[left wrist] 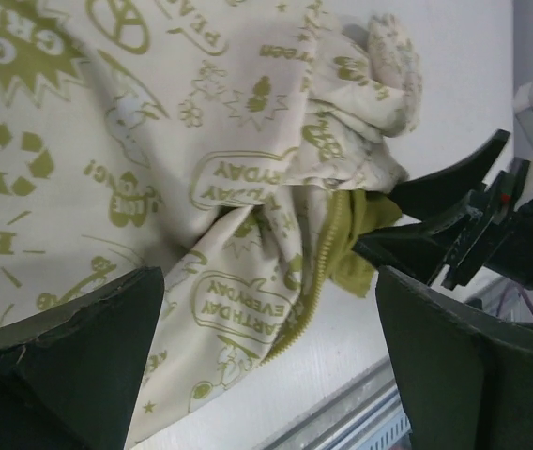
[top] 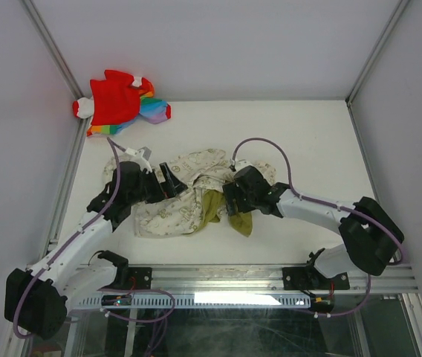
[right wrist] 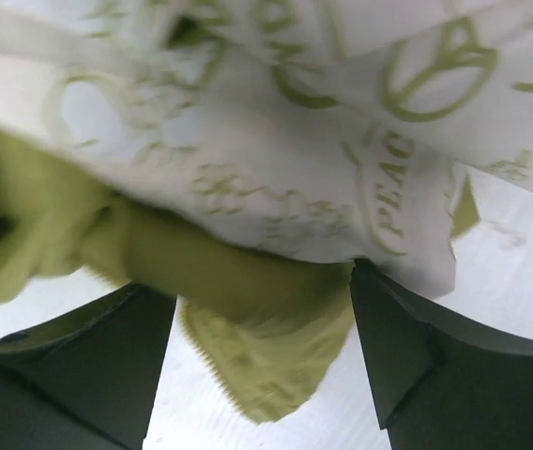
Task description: Zip up the jacket
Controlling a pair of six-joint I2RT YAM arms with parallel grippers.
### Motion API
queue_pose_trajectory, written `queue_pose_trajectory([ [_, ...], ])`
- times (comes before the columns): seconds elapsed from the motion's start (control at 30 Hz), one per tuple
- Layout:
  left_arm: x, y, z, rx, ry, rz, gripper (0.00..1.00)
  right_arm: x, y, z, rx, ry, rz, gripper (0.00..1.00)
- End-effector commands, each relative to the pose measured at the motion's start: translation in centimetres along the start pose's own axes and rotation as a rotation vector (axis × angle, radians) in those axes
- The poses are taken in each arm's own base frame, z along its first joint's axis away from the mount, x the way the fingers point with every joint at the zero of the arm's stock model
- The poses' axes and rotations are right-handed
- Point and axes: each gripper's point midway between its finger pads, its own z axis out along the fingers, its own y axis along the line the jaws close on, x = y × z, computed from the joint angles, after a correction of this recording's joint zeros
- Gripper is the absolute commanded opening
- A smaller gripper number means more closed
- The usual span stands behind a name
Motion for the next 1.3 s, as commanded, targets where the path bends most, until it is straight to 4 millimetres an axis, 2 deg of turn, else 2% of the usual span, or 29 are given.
queue_pose_trajectory([
  [0.0, -0.3, 2.1, 1.1, -0.096, -0.063, -0.085, 0.99, -2.7, -4.4, 0.7, 0.214, -0.09, 0.057, 0.77],
  [0.1, 0.6, 4.3, 2.0, -0.179, -0.063, -0.14, 0.99, -2.9, -5.1, 0.3, 0.227, -0.102, 0.052, 0.77],
  [0.23, 1.0, 6.5, 4.4, -0.253, -0.052, -0.147, 0.99, -1.9, -3.5, 0.3, 0.137, -0.073, 0.03, 0.69],
  [0.33, -0.1, 6.8, 7.1, -0.27, -0.033, -0.103, 0.99, 0.0, -2.3, 0.7, 0.101, -0.024, 0.013, 0.6],
  [0.43, -2.0, 6.9, 10.5, -0.292, -0.008, -0.043, 0.99, 1.5, -0.1, 0.4, 0.042, -0.002, -0.015, 0.52],
  [0.53, -4.7, 5.4, 13.9, -0.244, -0.004, 0.031, 0.99, 2.8, 3.1, -0.5, -0.041, 0.01, -0.063, 0.47],
  [0.6, -6.9, 3.2, 15.7, -0.175, -0.014, 0.067, 0.99, 3.2, 4.9, -1.3, -0.081, 0.012, -0.106, 0.47],
  [0.67, -8.9, 0.8, 16.6, -0.105, -0.041, 0.091, 0.98, 3.4, 6.6, -2.2, -0.116, 0.017, -0.163, 0.49],
  [0.77, -11.5, -1.7, 15.4, -0.056, -0.11, 0.104, 0.99, 2.6, 7.9, -3.7, -0.136, 0.011, -0.241, 0.6],
  [0.87, -12.7, -1.7, 12.1, -0.08, -0.185, 0.053, 0.99, 0.4, 7.6, -5.1, -0.104, -0.03, -0.326, 0.71],
  [0.97, -12.7, 0.3, 8.5, -0.089, -0.239, -0.077, 0.99, -2.8, 7.3, -6.1, -0.043, -0.088, -0.457, 0.8],
  [1.03, -12.1, 2.7, 6.3, -0.089, -0.257, -0.182, 0.99, -5.0, 7.5, -6.2, -0.009, -0.119, -0.569, 0.83],
  [1.07, -11.9, 4.5, 5.4, -0.103, -0.271, -0.237, 0.99, -5.9, 7.6, -5.9, 0.009, -0.125, -0.625, 0.84],
  [1.13, -10.7, 6.7, 4.3, -0.131, -0.28, -0.302, 0.99, -7.4, 7.7, -4.9, 0.052, -0.134, -0.736, 0.88],
  [1.27, -8.5, 9.9, 3.1, -0.194, -0.278, -0.398, 0.99, -9.7, 8.0, -2.2, 0.147, -0.1, -0.929, 0.95],
])
